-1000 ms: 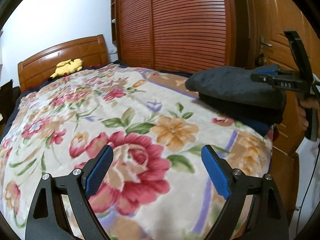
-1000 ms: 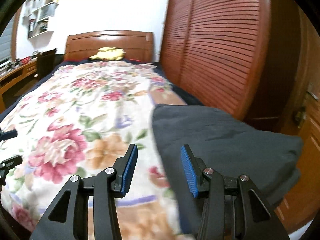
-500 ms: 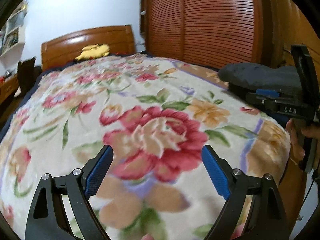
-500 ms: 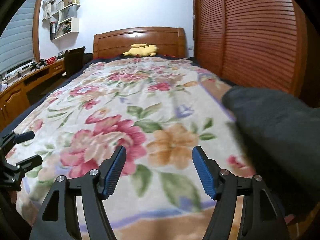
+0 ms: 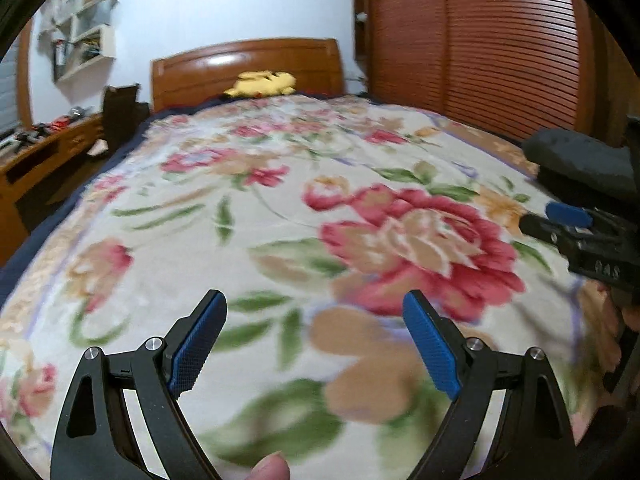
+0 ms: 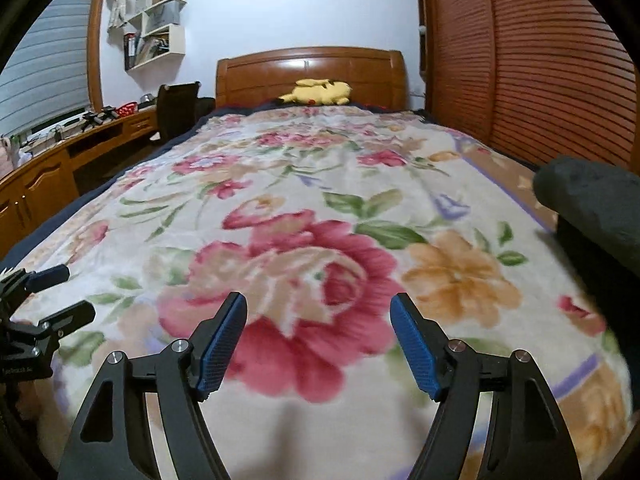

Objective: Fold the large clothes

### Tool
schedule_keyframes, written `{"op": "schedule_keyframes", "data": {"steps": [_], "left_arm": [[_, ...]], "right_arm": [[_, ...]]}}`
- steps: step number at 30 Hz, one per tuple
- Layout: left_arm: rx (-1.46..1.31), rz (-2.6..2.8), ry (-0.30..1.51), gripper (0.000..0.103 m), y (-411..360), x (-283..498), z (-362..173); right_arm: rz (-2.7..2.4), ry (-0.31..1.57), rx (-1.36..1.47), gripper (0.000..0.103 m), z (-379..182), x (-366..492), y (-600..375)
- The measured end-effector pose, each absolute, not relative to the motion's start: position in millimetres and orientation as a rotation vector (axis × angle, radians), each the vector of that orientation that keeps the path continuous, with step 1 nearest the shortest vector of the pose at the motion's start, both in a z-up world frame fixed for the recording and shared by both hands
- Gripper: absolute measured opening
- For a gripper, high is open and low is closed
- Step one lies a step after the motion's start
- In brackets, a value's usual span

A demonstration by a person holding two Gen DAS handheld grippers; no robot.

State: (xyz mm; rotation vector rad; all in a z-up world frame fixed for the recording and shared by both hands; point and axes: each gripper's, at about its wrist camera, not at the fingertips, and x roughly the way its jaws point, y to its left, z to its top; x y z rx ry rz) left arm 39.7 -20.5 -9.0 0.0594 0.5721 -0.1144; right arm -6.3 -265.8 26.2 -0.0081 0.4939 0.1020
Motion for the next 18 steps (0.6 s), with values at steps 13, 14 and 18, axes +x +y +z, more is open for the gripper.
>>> {"op": "schedule_keyframes", "data": {"steps": [13, 14, 18], "left_arm": [[0.003, -0.05, 0.462, 0.09, 16, 15, 12], [0.005, -0.048, 0.454, 0.09, 17, 12, 14], [0.002, -0.042, 0.436, 0.09, 17, 3, 16]], "right_arm": [[0.156, 0.346, -0.076, 0.076, 6, -11, -212], [0.162, 0.337, -0.08, 0.076, 4, -12, -211], [0.178, 0.312, -0.088, 0.076, -1, -17, -211]]}}
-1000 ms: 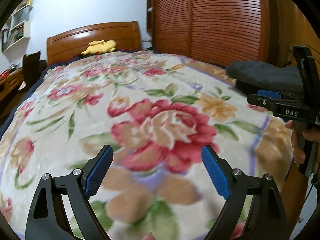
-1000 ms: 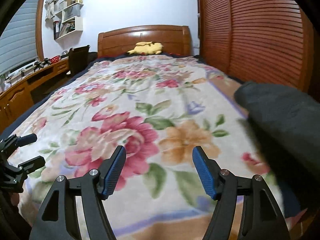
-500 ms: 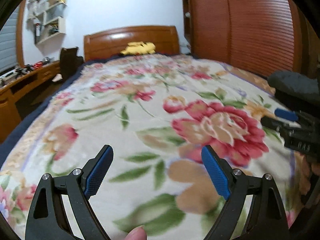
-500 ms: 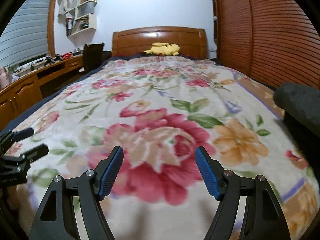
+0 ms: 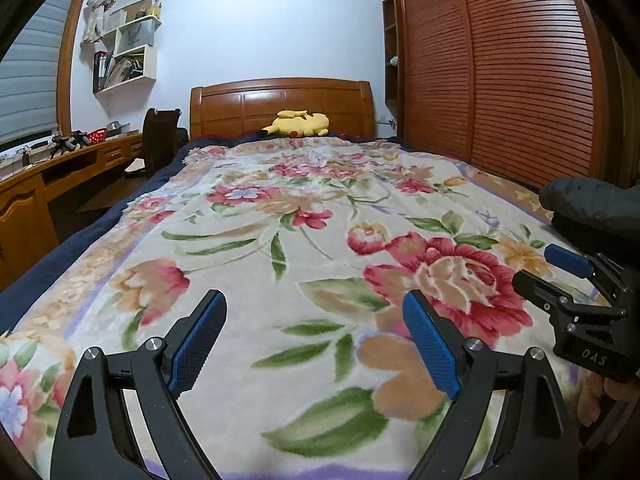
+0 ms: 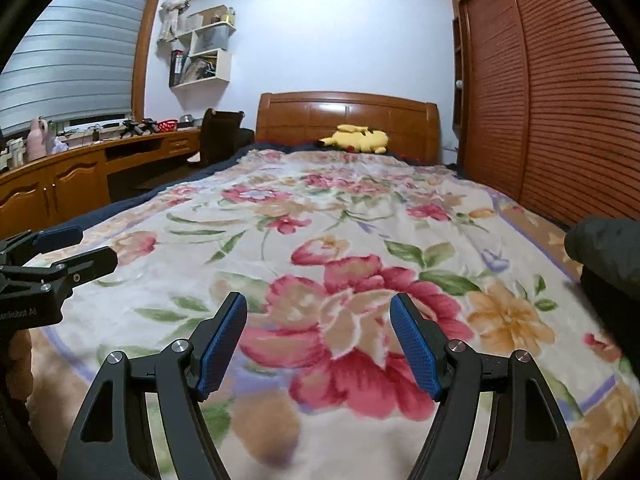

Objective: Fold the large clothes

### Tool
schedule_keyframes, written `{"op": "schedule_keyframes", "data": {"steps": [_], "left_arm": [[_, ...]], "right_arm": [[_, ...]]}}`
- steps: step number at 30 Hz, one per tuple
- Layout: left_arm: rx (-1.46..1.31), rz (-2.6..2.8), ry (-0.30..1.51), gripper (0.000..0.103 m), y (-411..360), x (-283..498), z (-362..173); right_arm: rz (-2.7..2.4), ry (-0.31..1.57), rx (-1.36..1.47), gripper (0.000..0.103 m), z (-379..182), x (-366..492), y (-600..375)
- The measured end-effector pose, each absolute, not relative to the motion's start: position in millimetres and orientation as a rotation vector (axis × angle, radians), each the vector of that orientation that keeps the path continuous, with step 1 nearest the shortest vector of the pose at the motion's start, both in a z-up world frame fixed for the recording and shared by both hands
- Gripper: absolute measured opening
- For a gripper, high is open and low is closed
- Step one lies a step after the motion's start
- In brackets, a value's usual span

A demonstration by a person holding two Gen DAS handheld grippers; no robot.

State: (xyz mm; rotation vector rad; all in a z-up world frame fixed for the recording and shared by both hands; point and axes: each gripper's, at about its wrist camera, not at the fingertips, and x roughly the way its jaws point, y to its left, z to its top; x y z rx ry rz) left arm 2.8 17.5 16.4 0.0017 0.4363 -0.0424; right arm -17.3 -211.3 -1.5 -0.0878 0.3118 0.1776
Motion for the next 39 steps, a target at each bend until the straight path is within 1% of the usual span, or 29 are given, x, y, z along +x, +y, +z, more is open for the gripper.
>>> {"op": "schedule_keyframes", "data": {"steps": [15, 39], "left_arm": [[-0.015, -0.011, 0.428, 0.09, 28, -19, 4], [-0.014, 0.006, 0.434, 0.09, 35, -18, -3]], "right_arm": [[0.176, 0.292, -0.032, 0.076, -12, -23, -221], [0.16, 0.306, 0.011, 0.076, -19, -20, -224]]}}
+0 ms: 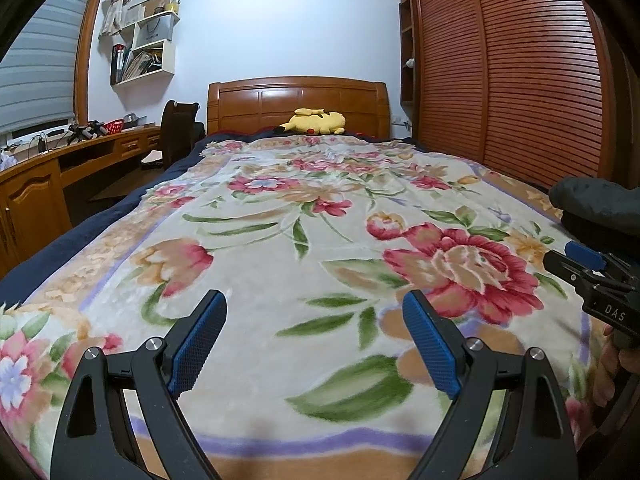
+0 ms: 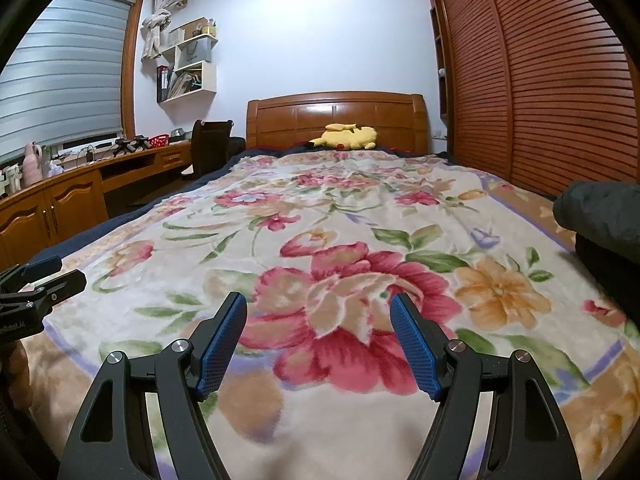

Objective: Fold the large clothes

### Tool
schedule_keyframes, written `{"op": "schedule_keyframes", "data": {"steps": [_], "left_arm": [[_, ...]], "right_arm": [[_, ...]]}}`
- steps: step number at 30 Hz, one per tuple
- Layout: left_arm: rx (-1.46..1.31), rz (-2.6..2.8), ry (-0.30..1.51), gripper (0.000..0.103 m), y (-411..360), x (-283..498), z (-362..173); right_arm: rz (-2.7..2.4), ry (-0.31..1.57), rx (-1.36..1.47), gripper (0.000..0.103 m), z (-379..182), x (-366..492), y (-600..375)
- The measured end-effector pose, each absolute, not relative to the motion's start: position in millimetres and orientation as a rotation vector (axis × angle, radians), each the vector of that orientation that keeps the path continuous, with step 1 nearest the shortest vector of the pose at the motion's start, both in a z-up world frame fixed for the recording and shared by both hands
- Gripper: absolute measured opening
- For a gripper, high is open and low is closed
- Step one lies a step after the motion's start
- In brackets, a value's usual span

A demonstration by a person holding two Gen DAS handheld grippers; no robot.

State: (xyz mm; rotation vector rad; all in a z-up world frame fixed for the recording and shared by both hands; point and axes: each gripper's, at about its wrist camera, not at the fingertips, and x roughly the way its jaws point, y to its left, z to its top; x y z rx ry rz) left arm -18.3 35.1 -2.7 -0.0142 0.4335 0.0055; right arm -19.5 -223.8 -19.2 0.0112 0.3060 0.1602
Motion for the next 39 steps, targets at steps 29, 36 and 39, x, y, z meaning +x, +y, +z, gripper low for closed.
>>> {"op": "schedule_keyframes", "data": {"steps": [29, 36, 39], "left_arm": [[-0.013, 0.005, 0.431, 0.09, 36.8, -18.7, -3.4], [-0.014, 0.005, 0.431, 0.09, 36.5, -19.4, -3.6], [-0.014, 0.004, 0.434, 0.09, 36.9, -18.9, -3.9]], "right_arm": [[0.169, 0.299, 0.008, 0.076, -18.5, -20.0, -232.9], [0.171, 0.3, 0.008, 0.076, -18.7, -19.7, -234.0], [0.172, 0.299, 0.007, 0.076, -18.6, -19.8, -234.3]]}}
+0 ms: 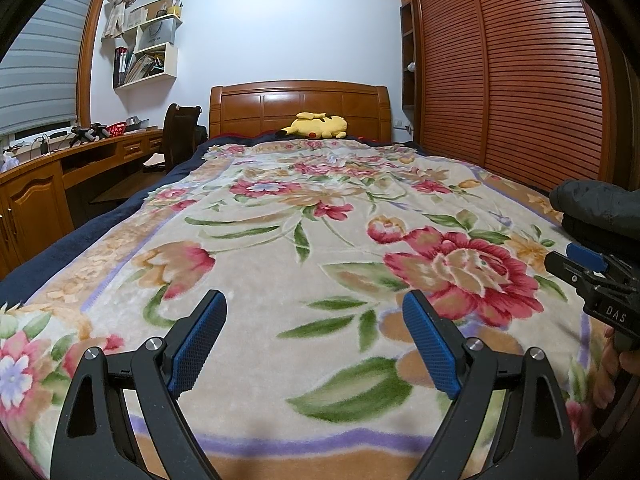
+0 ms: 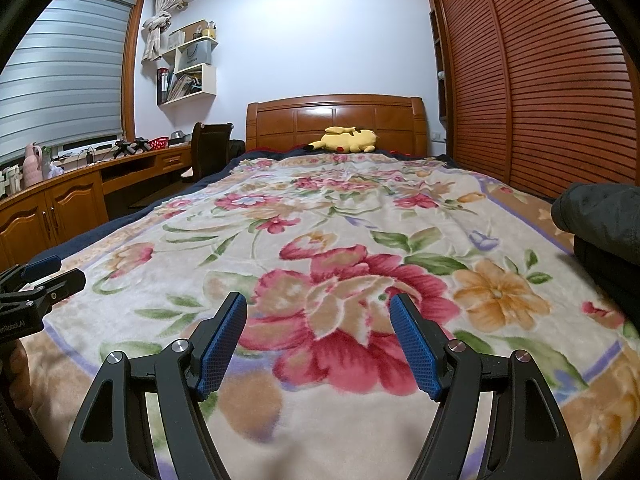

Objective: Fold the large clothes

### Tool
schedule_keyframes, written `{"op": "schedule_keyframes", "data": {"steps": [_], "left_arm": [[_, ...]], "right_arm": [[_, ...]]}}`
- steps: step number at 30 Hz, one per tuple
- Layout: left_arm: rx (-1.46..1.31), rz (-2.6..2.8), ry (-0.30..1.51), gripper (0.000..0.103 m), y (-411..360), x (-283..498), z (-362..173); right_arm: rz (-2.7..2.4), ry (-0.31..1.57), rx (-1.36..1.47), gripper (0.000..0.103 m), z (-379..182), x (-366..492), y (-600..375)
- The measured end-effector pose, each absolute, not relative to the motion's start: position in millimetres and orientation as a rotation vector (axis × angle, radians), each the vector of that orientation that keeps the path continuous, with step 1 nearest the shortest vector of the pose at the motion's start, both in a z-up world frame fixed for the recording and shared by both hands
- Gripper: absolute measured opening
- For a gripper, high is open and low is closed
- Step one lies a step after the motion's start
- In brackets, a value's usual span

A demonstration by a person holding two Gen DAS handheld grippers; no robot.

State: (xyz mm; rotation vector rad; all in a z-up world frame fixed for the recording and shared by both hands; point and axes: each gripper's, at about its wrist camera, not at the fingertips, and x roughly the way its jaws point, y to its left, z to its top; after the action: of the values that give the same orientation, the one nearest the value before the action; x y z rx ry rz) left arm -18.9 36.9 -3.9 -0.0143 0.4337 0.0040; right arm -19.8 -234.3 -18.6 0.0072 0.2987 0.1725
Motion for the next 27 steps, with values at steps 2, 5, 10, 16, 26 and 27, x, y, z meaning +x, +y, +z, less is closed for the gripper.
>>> {"op": "schedule_keyframes", "data": {"steps": [2, 5, 10, 16, 26, 27], "left_arm": [[-0.014, 0.005, 0.433, 0.09, 37.0, -19.3, -3.6], [-0.015, 0.005, 0.432, 0.09, 37.9, -19.2, -3.3], [-0.015, 0.004, 0.432, 0.09, 38.3, -18.7, -3.5], [-0.014, 0.005, 0.432, 0.09, 38.4, -18.7, -3.7], [-0.014, 0.004, 0.431, 0.09, 38.0, -19.4, -4.1], [-0.014, 0.005, 0.431, 0.09, 38.6, -18.9, -4.0]], "right_arm": [[0.17, 0.298, 0.006, 0.076, -18.8, -19.7, -233.9], [0.17, 0.297, 0.007, 0.076, -18.6, -19.4, -234.9], [0.172, 0.297, 0.007, 0.076, -18.4, -19.1, -235.6], [0.173, 0.297, 0.007, 0.076, -18.5, -19.1, -236.9], [0.174, 0.296, 0.007, 0.076, -18.8, -19.1, -237.6], [0.174, 0.296, 0.008, 0.076, -18.8, -19.1, -237.8]]}}
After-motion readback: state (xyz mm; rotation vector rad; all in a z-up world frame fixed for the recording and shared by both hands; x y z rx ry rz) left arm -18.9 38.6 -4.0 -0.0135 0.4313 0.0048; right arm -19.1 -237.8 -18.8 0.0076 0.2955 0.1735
